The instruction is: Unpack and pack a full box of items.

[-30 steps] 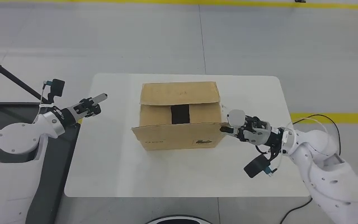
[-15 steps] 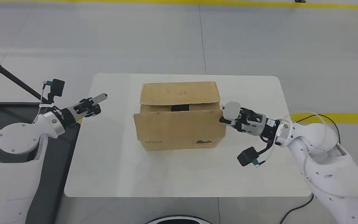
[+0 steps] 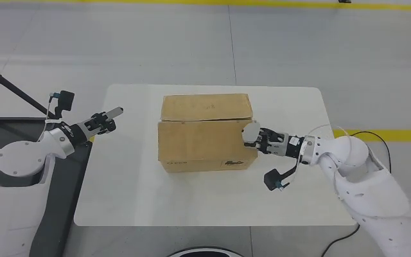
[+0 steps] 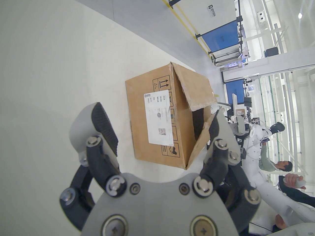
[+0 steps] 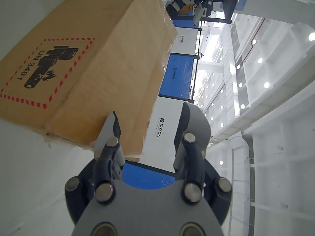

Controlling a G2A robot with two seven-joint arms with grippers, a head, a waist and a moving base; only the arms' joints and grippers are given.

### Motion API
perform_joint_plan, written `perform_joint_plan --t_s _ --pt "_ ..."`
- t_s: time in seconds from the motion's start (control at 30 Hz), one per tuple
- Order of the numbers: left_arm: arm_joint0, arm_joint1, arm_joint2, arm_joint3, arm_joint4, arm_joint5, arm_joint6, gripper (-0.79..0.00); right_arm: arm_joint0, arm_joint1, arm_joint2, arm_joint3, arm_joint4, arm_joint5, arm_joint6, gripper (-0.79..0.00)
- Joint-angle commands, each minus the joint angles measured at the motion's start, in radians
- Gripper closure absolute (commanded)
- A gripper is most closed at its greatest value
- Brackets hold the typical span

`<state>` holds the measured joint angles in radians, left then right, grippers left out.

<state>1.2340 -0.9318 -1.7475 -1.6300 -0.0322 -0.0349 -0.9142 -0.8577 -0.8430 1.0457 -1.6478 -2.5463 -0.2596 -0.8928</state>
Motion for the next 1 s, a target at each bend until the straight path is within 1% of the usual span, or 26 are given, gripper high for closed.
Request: perform_joint_plan --t_s 0.0,0.13,0.17,0.27,0.33,0.5,0.73,0.8,0.83,0.87,0.9,0.97 --pt "0.000 0.000 0.000 0.000 0.000 0.000 0.000 -0.785 0.027 -0.006 -0.021 0.008 0.001 -0.027 -0.011 -0.606" --pt "0.000 0.000 0.000 0.000 0.000 0.000 0.000 -0.785 0.076 -0.021 -0.065 0.030 0.005 -0.083 0.010 -0.585" --pt "0.000 0.000 0.000 0.000 0.000 0.000 0.000 -0.785 0.090 -0.025 -0.078 0.039 0.002 -0.110 0.025 -0.588" --pt "0.000 0.000 0.000 0.000 0.000 0.000 0.000 -0.785 0.113 -0.033 -0.099 0.050 -0.007 -0.140 0.052 -0.545" --pt "0.000 0.000 0.000 0.000 0.000 0.000 0.000 -0.785 0.120 -0.038 -0.110 0.053 -0.009 -0.140 0.065 -0.517" --pt "0.000 0.000 0.000 0.000 0.000 0.000 0.000 -0.785 0.128 -0.043 -0.131 0.061 -0.021 -0.153 0.080 -0.502" --pt "0.000 0.000 0.000 0.000 0.000 0.000 0.000 -0.785 0.130 -0.044 -0.125 0.068 -0.008 -0.161 0.084 -0.502" --pt "0.000 0.000 0.000 0.000 0.000 0.000 0.000 -0.785 0.123 -0.042 -0.105 0.061 0.027 -0.154 0.081 -0.523" --pt "0.000 0.000 0.000 0.000 0.000 0.000 0.000 -0.785 0.118 -0.041 -0.093 0.056 0.049 -0.152 0.076 -0.554" --pt "0.000 0.000 0.000 0.000 0.000 0.000 0.000 -0.785 0.113 -0.038 -0.080 0.052 0.068 -0.154 0.070 -0.646" --pt "0.000 0.000 0.000 0.000 0.000 0.000 0.000 -0.785 0.107 -0.036 -0.065 0.045 0.088 -0.156 0.063 -0.785" --pt "0.000 0.000 0.000 0.000 0.000 0.000 0.000 -0.785 0.086 -0.030 -0.024 0.037 0.166 -0.163 0.045 -0.785"
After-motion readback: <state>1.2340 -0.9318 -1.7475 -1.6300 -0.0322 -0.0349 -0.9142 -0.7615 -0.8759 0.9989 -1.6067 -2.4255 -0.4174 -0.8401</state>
